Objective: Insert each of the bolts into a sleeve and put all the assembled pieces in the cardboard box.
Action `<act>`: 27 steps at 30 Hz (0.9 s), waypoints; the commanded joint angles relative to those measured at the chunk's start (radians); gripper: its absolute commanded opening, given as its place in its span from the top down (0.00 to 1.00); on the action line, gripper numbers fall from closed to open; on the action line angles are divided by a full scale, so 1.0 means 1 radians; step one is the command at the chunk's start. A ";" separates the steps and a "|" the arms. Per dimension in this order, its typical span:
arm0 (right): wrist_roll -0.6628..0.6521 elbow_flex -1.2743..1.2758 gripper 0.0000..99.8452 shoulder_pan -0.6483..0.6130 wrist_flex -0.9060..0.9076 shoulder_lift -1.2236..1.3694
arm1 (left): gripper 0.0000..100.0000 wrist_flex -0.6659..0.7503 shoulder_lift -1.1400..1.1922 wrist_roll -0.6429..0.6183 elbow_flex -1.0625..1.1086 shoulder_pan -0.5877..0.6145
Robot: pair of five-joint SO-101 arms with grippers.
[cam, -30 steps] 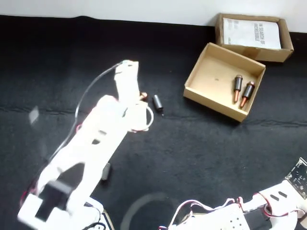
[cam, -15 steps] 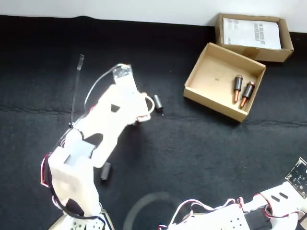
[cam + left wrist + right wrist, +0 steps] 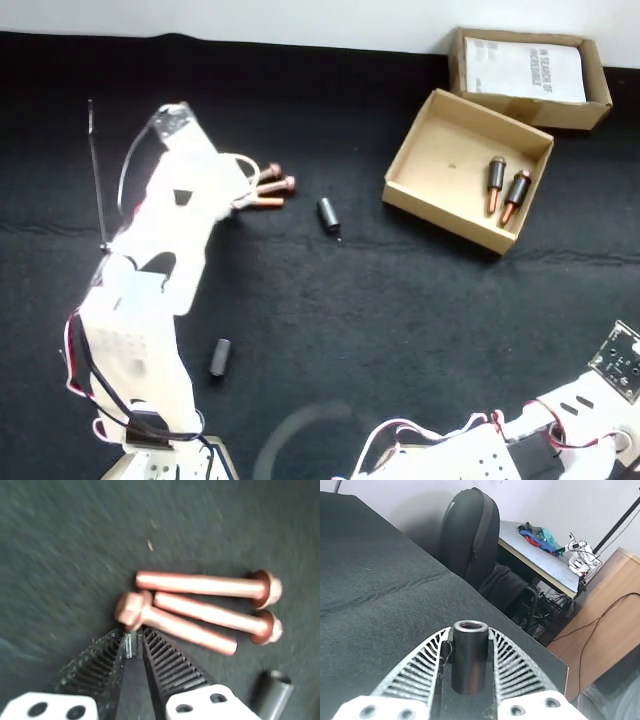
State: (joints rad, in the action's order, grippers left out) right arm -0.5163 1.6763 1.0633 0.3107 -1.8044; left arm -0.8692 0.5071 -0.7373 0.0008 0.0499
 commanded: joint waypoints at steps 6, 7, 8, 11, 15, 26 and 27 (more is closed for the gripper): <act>-0.012 0.128 0.99 -0.030 0.013 -0.027 | 0.99 0.014 -0.005 -0.008 -0.031 0.021; -0.012 0.128 0.99 -0.030 0.022 -0.027 | 0.99 0.008 -0.005 -0.008 -0.031 0.010; -0.012 0.128 0.99 -0.030 0.033 -0.027 | 0.99 0.006 -0.007 -0.008 -0.031 -0.001; -0.014 0.128 0.99 -0.030 0.056 -0.027 | 0.99 -0.026 -0.033 -0.008 -0.031 -0.044; -0.014 0.128 0.99 -0.041 0.065 -0.025 | 0.95 -0.106 -0.148 -0.009 -0.030 -0.120; -0.014 0.128 0.99 -0.061 0.065 -0.025 | 0.79 -0.110 -0.219 -0.120 -0.021 -0.153; -0.014 0.128 0.99 -0.061 0.065 -0.025 | 0.80 -0.110 -0.205 -0.120 -0.021 -0.143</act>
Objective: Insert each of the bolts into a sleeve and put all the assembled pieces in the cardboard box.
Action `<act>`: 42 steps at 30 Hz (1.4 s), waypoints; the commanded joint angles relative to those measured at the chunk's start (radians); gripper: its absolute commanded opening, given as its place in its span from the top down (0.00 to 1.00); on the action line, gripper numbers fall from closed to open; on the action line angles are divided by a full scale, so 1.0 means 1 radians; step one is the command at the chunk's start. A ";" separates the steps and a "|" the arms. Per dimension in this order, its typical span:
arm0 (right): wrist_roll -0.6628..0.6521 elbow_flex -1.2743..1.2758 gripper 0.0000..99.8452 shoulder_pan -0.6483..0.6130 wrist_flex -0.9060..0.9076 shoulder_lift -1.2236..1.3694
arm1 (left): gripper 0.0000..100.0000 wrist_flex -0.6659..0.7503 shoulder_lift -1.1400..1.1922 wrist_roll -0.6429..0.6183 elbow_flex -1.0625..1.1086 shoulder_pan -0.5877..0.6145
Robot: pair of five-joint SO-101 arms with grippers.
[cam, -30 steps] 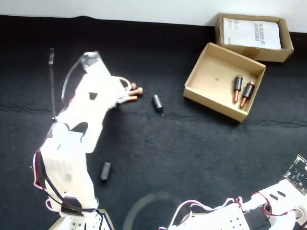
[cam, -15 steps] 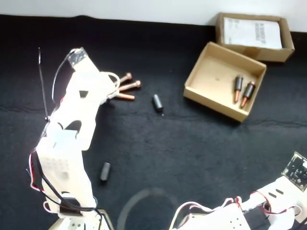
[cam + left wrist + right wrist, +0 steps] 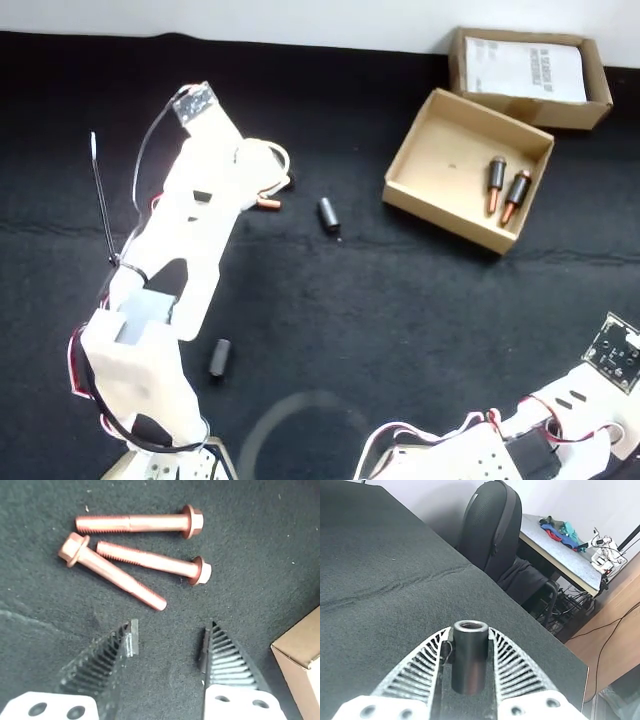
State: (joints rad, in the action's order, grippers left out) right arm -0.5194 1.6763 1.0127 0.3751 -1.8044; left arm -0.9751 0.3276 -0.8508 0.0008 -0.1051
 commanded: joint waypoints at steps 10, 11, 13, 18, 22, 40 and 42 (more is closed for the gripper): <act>-0.011 0.128 0.99 -0.010 0.001 -0.025 | 0.85 0.049 0.151 -0.003 -0.031 0.108; -0.011 0.128 0.99 -0.012 0.001 -0.025 | 0.85 0.057 0.162 -0.003 -0.031 0.116; -0.017 0.128 0.99 -0.012 0.001 -0.025 | 0.85 0.072 0.176 -0.003 -0.031 0.124; -0.057 0.128 0.99 -0.013 0.001 -0.025 | 0.85 0.091 0.180 -0.005 -0.031 0.122; -0.058 0.128 0.99 -0.013 0.001 -0.025 | 0.85 0.086 0.185 -0.005 -0.061 0.113; -0.060 0.128 0.99 -0.012 0.001 -0.025 | 0.85 0.129 0.272 0.000 -0.104 0.170; -0.060 0.128 0.99 -0.012 0.001 -0.025 | 0.85 0.091 0.272 0.000 -0.114 0.168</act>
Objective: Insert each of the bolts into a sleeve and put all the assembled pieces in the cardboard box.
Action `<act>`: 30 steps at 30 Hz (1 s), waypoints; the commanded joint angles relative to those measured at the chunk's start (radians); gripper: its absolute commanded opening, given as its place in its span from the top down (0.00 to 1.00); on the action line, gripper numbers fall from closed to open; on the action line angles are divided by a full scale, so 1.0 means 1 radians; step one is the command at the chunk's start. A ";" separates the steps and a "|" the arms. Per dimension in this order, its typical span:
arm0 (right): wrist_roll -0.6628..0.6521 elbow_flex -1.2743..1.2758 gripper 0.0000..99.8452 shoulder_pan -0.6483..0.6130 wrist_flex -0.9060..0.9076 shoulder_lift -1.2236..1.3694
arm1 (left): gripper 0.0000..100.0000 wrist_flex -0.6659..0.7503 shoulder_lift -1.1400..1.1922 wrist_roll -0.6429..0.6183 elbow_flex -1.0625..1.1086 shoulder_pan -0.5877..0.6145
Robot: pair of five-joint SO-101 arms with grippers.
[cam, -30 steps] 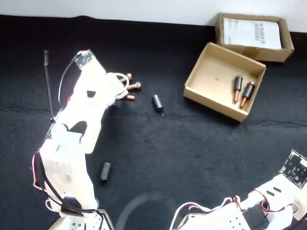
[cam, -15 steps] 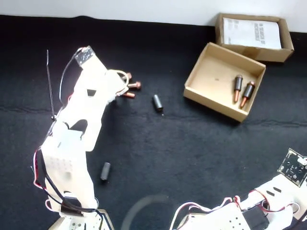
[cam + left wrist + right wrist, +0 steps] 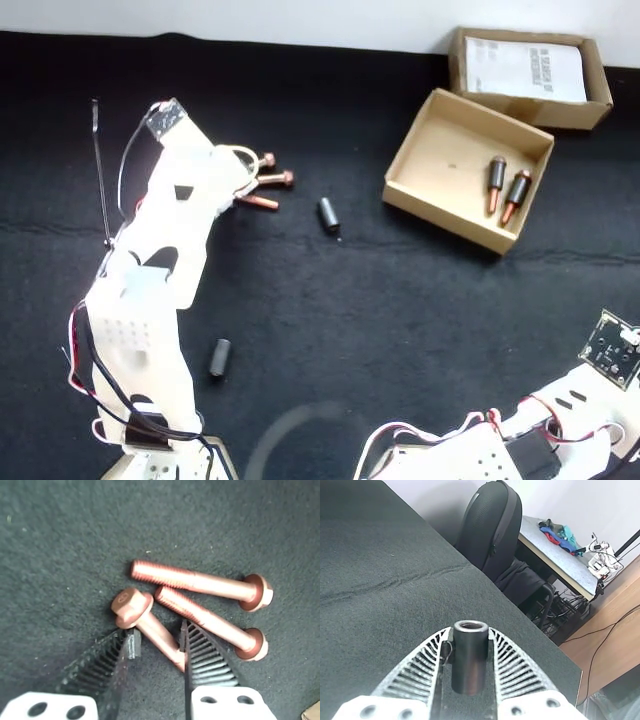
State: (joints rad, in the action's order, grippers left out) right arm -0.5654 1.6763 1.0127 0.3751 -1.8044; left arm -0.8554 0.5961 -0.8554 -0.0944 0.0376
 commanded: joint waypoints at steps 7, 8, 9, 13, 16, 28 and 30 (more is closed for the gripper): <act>-0.014 0.128 0.99 -0.012 0.001 -0.025 | 0.99 -0.115 0.010 0.046 -0.050 0.022; -0.014 0.128 0.99 -0.012 0.001 -0.025 | 0.99 -0.115 0.007 0.058 -0.044 0.022; -0.014 0.128 0.99 -0.012 0.001 -0.025 | 0.99 -0.120 0.005 0.064 -0.041 0.022; -0.097 0.128 0.99 -0.042 0.048 -0.025 | 0.99 -0.178 0.005 0.087 -0.048 0.022; -0.129 0.128 0.99 -0.105 0.104 -0.025 | 0.99 -0.189 0.004 0.164 -0.045 0.013; 0.026 0.128 0.99 -0.524 0.289 -0.027 | 0.99 -0.466 0.001 0.466 -0.050 -0.110; 0.068 0.128 0.99 -0.591 0.315 -0.027 | 0.99 -0.512 -0.013 0.494 -0.050 -0.131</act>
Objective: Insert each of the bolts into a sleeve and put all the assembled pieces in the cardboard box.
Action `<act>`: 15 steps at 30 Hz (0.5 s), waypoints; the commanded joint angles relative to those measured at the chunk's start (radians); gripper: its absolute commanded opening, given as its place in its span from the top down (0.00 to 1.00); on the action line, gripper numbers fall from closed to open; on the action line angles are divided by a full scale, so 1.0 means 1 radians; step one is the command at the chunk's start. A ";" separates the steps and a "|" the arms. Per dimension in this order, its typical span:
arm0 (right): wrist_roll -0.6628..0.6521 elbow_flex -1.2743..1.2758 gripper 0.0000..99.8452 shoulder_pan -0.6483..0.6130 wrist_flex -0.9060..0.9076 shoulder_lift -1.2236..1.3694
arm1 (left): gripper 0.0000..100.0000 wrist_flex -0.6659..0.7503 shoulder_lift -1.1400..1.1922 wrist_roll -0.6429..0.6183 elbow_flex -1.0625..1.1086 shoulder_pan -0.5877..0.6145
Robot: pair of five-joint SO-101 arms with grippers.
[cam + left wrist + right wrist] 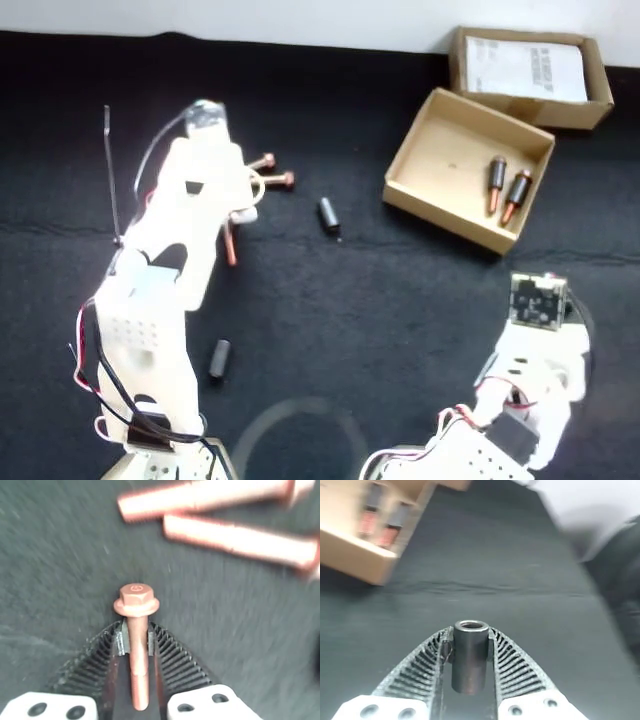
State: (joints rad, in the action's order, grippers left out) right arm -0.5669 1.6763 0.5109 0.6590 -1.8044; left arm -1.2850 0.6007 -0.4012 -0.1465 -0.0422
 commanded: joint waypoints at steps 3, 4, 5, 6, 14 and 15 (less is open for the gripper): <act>0.114 0.128 0.99 -0.203 0.081 -0.027 | 0.99 -0.132 -0.065 0.063 0.005 -0.073; 0.137 0.128 0.99 -0.234 0.101 -0.027 | 0.99 -0.138 -0.085 0.063 0.005 -0.074; 0.166 0.128 0.99 -0.265 0.117 -0.027 | 0.99 -0.140 -0.108 0.063 0.005 -0.074; 0.196 0.128 0.99 -0.291 0.133 -0.027 | 0.99 -0.140 -0.131 0.063 0.007 -0.074; 0.560 0.128 0.99 -0.503 0.174 -0.025 | 0.99 -0.133 -0.306 0.091 0.012 -0.074; 0.568 0.128 0.99 -0.527 0.174 -0.025 | 0.99 -0.133 -0.315 0.091 0.012 -0.077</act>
State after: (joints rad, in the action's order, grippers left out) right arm -0.0698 1.6763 0.0445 0.8293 -1.8044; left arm -1.4139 0.3751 -0.3184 -0.1297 -0.1020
